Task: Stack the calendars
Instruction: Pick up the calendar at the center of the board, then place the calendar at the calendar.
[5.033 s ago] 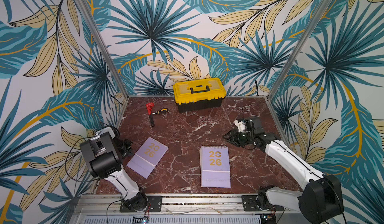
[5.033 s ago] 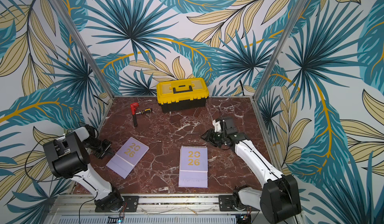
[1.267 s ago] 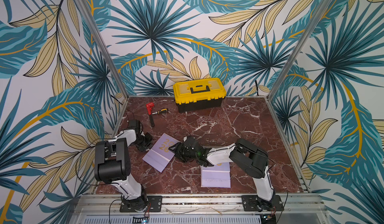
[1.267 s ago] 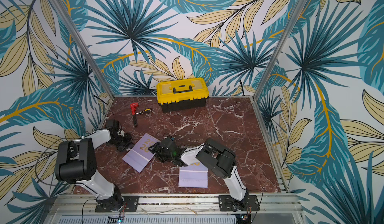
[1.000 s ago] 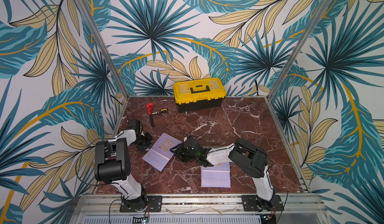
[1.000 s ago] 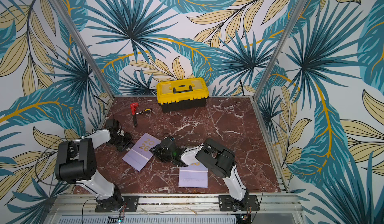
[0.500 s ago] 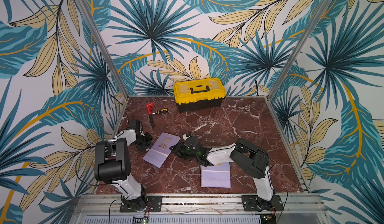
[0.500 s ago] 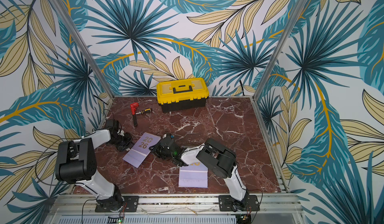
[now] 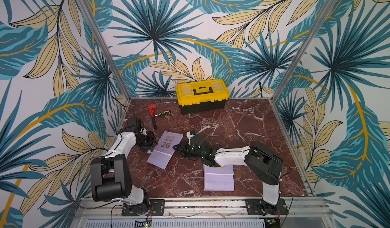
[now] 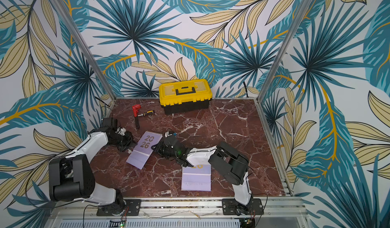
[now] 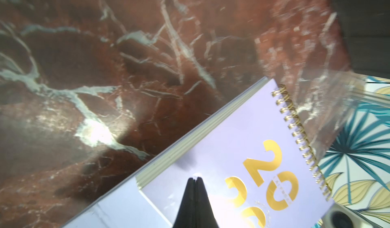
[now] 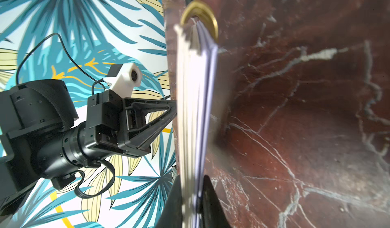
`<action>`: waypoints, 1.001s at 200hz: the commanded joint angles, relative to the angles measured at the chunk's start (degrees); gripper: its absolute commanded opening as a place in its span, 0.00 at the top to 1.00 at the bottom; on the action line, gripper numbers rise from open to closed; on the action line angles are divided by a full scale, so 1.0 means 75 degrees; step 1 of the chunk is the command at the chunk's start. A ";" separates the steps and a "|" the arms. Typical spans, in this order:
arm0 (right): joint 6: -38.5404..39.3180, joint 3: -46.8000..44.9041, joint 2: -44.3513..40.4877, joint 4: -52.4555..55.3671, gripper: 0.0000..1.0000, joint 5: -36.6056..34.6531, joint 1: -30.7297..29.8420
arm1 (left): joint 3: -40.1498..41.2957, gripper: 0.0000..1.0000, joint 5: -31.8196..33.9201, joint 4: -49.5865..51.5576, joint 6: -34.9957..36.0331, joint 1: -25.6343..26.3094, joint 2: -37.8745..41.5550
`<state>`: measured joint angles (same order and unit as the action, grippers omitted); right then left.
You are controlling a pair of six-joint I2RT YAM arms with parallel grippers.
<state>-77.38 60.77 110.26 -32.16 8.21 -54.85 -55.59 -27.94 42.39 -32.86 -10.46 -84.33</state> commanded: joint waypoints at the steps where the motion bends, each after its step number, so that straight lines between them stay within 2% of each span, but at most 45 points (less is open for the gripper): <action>1: 0.0503 0.0026 -0.0525 -0.0063 1.00 0.0120 0.0189 | -0.0360 0.97 -0.0453 0.0360 -0.0041 0.0023 0.0404; 52: 0.1156 -0.0302 -0.1439 0.1286 1.00 0.0643 0.0839 | -0.0742 0.86 -0.1200 0.0360 -0.0355 0.0023 0.1121; 77: 0.1374 -0.0534 -0.1941 0.1583 1.00 0.1110 0.1128 | -0.0885 0.77 -0.1551 0.0360 -0.0386 0.0041 0.1354; 93: 0.1583 -0.0624 -0.2341 0.1967 1.00 0.1494 0.1616 | -0.0926 0.70 -0.1647 0.0360 -0.0375 0.0069 0.1530; 125: 0.2602 -0.0563 -0.3394 0.3893 1.00 0.2224 0.2264 | -0.0861 0.62 -0.1740 0.0348 -0.0488 0.0264 0.1783; 167: 0.3985 -0.0574 -0.4736 0.6674 1.00 0.3249 0.3203 | -0.0773 0.60 -0.1291 0.0320 -0.0647 0.1008 0.2017; 200: 0.4684 -0.0958 -0.5658 0.7742 1.00 0.4006 0.4025 | -0.0199 0.59 -0.1045 -0.0629 -0.1375 0.2018 0.2272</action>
<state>-49.34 55.92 71.90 16.32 31.31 -27.86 -59.90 -37.69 43.33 -39.03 -0.10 -69.34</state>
